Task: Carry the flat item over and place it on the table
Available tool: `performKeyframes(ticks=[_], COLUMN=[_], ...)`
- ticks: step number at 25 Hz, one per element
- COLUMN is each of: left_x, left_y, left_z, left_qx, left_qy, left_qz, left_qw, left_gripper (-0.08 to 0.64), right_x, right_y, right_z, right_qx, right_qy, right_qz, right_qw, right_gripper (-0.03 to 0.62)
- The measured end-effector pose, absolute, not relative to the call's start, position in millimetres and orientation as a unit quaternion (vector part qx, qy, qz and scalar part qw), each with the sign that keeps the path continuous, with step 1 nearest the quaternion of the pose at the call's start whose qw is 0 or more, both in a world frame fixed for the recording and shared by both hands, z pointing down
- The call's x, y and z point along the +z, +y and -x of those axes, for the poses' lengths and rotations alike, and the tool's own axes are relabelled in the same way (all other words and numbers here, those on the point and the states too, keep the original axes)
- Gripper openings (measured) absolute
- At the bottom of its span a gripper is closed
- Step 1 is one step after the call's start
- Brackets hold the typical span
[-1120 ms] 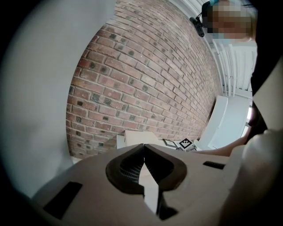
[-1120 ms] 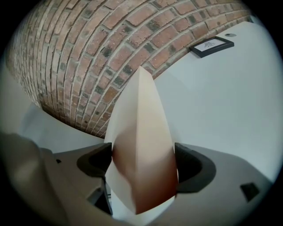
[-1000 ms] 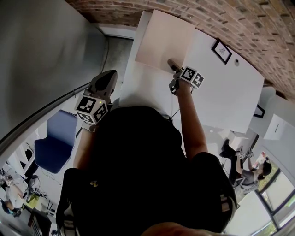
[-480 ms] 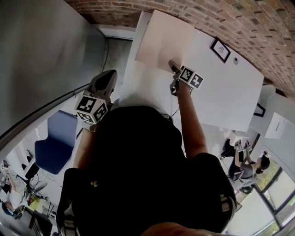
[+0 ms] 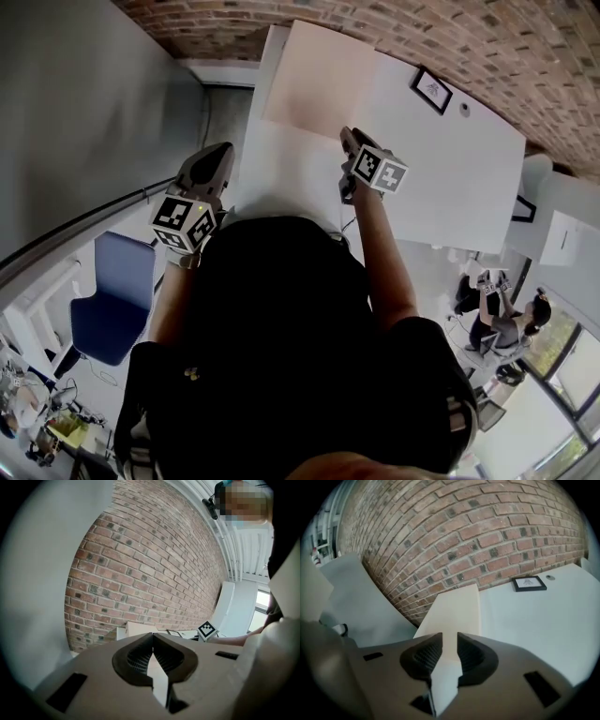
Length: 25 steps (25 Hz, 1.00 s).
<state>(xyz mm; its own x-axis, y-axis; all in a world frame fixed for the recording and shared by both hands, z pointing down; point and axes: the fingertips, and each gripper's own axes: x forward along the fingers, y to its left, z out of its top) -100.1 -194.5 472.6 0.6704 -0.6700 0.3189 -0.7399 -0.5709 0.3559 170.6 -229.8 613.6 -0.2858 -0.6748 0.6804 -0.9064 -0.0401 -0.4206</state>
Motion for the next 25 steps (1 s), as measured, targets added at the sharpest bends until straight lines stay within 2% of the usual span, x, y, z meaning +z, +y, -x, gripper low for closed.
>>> performKeyframes(ticks=[2,4,12,25], left_x=[469,464,441,404], left_y=[-191,-187,-177,-163], left_z=[95,90,65,25], left_qx=[0.073,0.073,0.061,0.043], left_qy=[-0.393,-0.385,-0.36,-0.338], left_qz=[-0.887,-0.892,-0.91,-0.93], left_qw=[0.232,0.227,0.195,0.14], left_gripper=[0.005,0.005,0.005,0.005], right_x=[594,574,494,402], right_y=[-225,-220,-198,-142], right_z=[-167,-161,-138,-135], right_qx=[0.391,0.355,0.231,0.129], right_qy=[-0.698,-0.718,-0.788,-0.84], right_qz=[-0.582,-0.578,-0.553,-0.519], right_qw=[0.144,0.152,0.14,0.091], right_gripper=[0.032,0.011,0.011,0.011])
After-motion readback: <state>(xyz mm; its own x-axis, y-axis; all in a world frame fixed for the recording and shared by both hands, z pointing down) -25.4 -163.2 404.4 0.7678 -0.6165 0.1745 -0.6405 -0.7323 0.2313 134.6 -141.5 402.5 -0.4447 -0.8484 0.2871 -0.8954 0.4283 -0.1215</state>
